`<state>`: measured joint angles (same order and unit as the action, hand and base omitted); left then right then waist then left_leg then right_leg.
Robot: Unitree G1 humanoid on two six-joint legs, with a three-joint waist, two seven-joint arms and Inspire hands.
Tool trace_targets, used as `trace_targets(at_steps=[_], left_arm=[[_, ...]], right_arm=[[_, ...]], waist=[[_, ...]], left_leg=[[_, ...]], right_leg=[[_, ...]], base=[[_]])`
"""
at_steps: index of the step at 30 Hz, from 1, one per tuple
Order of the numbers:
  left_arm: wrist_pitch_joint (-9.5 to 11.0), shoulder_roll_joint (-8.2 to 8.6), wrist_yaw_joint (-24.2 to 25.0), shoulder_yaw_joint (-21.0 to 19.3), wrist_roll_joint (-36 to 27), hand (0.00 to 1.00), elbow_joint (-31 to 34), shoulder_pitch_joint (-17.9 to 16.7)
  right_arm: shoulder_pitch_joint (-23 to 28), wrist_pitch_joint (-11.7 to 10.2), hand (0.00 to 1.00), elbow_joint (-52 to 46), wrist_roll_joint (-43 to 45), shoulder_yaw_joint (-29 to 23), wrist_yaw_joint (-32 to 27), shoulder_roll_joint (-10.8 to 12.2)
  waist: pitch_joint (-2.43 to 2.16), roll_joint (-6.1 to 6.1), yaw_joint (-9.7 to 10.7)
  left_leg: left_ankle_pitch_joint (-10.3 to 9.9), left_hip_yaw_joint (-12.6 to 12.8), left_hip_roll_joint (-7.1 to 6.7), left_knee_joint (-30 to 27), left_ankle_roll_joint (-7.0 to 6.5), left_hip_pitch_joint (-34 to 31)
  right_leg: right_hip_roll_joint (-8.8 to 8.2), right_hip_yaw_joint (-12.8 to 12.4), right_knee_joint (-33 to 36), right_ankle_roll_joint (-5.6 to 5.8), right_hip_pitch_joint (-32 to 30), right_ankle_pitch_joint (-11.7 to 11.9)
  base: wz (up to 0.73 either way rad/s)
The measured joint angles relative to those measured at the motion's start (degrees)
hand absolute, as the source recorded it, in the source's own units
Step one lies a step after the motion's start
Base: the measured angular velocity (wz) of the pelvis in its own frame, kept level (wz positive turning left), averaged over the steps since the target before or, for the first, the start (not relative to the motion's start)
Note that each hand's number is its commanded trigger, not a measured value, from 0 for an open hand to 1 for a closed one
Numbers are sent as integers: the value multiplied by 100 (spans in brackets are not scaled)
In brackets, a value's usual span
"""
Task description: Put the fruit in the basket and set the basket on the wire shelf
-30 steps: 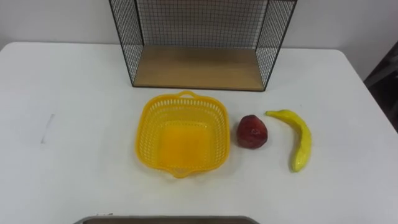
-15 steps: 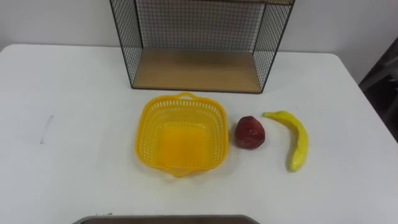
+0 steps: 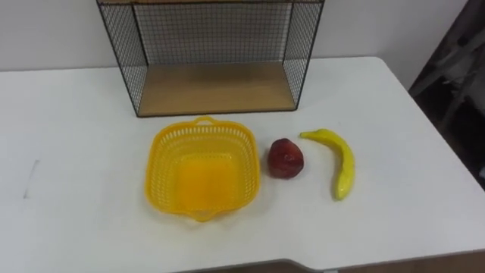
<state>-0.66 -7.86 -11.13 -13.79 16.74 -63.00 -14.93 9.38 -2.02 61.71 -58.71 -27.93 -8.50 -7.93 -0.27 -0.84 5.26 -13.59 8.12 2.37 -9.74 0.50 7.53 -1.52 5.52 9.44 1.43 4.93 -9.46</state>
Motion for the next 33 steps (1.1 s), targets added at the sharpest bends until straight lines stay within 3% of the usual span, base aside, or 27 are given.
trace_targets(at_steps=[2,4,8,11,15,16,20,21,25,33], left_arm=[[43,-5,-53,-69,-34,0,0,-32],[82,-70,-121,-76,-36,0,-3,-9],[111,-94,-109,-75,-37,0,144,-73],[103,-107,-111,-55,-34,0,248,-91],[107,-117,-109,70,-5,0,246,-55],[109,-119,-108,125,20,0,253,-61],[107,-123,-53,179,31,0,289,-109],[107,-124,-51,187,28,0,278,-111],[109,-165,32,384,30,0,263,-62],[117,-225,353,594,46,0,251,-58]], right_arm=[[58,-47,0,-435,-29,-245,-348,0],[76,-230,0,-810,-194,-505,-762,-4],[73,-302,0,-1698,-159,-817,-1604,-21],[87,-426,0,-2661,622,-825,-2323,-28],[82,-612,0,-3999,1949,-690,-3270,-77],[76,-619,0,-4417,2378,-645,-3468,-85],[66,-715,0,-5209,3426,-433,-3840,-263],[66,-723,0,-5419,3673,-349,-3877,-332],[61,-738,0,-6048,4511,-6,-3754,-378],[60,-786,0,-6492,5007,896,-2217,-692]], waist=[[0,10,65],[-5,-32,163],[2,-102,240],[5,-142,302],[25,-117,233],[12,-128,220],[32,-123,139],[55,-124,90],[71,-114,-48],[73,-165,-272]], left_leg=[[0,76,-4,13,-1,26],[0,71,-11,13,-1,38],[1,128,-10,15,-2,-8],[6,125,-13,13,-11,-46],[6,119,-11,20,-11,-58],[7,117,-11,14,-12,-104],[11,110,-11,2,-17,-204],[11,115,-11,1,-17,-200],[11,115,-11,19,-16,-202],[12,88,-2,18,-16,-185]], right_leg=[[0,-92,40,5,-6,-7],[-2,-117,50,7,-4,-8],[10,-217,138,15,-139,-30],[17,-227,193,15,-203,-30],[26,-231,221,14,-238,-30],[27,-230,231,13,-288,-30],[31,-234,232,10,-386,-28],[32,-237,227,7,-383,-26],[31,-237,214,6,-396,-25],[30,-218,216,-3,-362,-19]], base=[[-23],[-6],[-10],[-3],[0],[0],[-1],[-4],[0],[1]])
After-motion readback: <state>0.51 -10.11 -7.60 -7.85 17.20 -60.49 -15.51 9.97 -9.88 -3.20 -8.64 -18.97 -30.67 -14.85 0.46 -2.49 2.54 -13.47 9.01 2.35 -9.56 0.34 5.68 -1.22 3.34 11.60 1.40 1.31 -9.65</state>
